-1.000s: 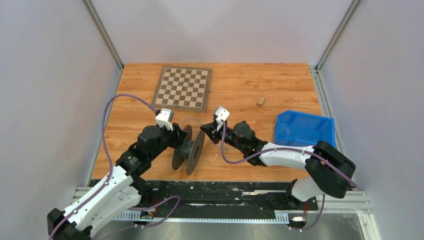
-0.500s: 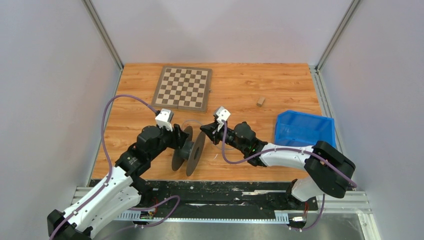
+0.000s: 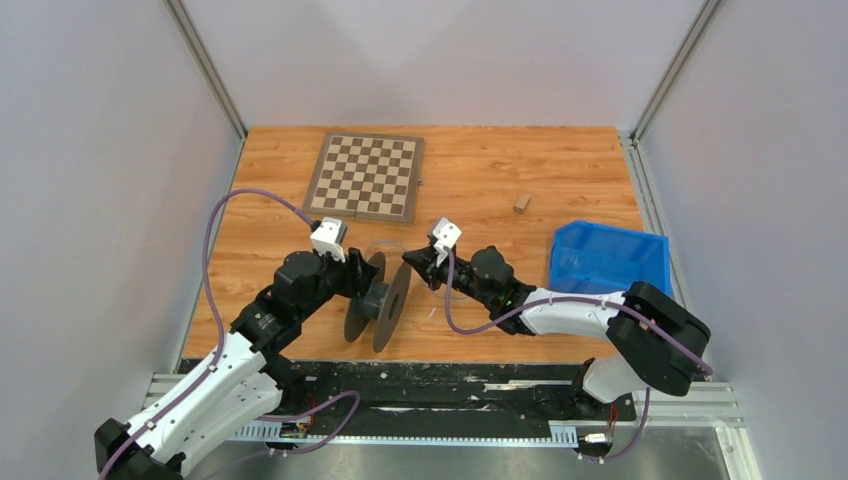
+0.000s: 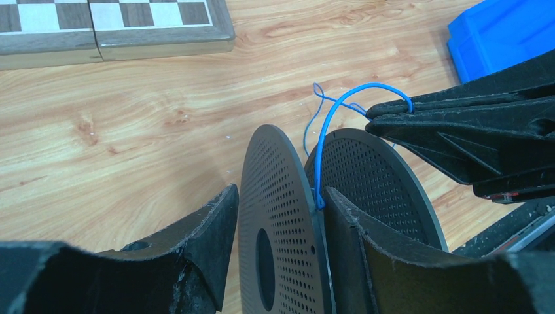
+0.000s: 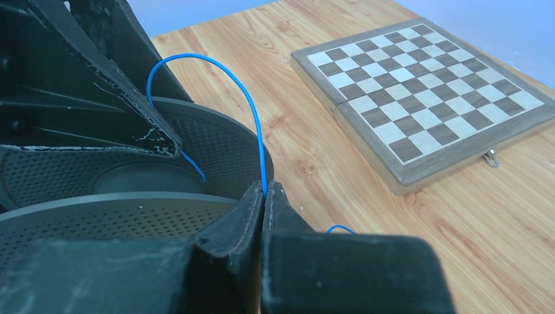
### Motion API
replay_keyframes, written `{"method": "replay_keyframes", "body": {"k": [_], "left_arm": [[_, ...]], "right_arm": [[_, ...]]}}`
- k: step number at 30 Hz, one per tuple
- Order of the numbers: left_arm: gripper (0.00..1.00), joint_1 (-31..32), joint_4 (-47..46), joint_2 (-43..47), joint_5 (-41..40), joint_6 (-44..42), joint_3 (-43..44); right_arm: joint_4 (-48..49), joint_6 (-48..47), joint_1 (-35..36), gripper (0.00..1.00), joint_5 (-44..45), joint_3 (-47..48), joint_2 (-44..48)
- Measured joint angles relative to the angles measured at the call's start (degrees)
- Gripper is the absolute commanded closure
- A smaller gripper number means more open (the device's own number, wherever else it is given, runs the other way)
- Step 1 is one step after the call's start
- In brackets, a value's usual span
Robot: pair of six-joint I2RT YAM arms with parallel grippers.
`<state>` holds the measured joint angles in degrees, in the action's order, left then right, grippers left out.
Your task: Wrap the cables
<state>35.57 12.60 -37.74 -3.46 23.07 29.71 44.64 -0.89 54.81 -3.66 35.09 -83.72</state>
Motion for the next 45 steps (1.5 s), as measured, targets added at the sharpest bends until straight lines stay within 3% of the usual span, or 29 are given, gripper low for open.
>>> {"method": "replay_keyframes", "body": {"k": [10, 20, 24, 29, 33, 45], "left_arm": [[0.46, 0.0, -1.18, -0.74, 0.15, 0.33, 0.0], [0.44, 0.0, -2.25, -1.75, -0.07, 0.74, 0.13], [0.52, 0.02, -2.54, -2.1, -0.04, 0.87, 0.33], [0.74, 0.02, -2.73, -2.91, 0.04, 0.96, 1.03], [0.8, 0.09, -2.47, -2.95, 0.15, 0.61, 1.55], [0.72, 0.07, 2.01, -2.95, 1.11, 0.5, 3.65]], "right_arm": [[0.98, -3.56, -0.26, 1.0, -0.22, -0.2, -0.87], [2.91, -5.4, -0.26, 1.0, -1.36, -0.66, -0.9], [3.37, -6.4, -0.24, 1.0, -2.23, -0.66, -0.9], [3.28, -8.74, -0.22, 0.99, -3.34, -0.66, -0.9], [2.54, -10.01, 0.09, 0.98, -3.78, -0.66, -0.9], [1.09, -10.75, 0.55, 1.0, -2.78, -3.04, -0.9]]}}
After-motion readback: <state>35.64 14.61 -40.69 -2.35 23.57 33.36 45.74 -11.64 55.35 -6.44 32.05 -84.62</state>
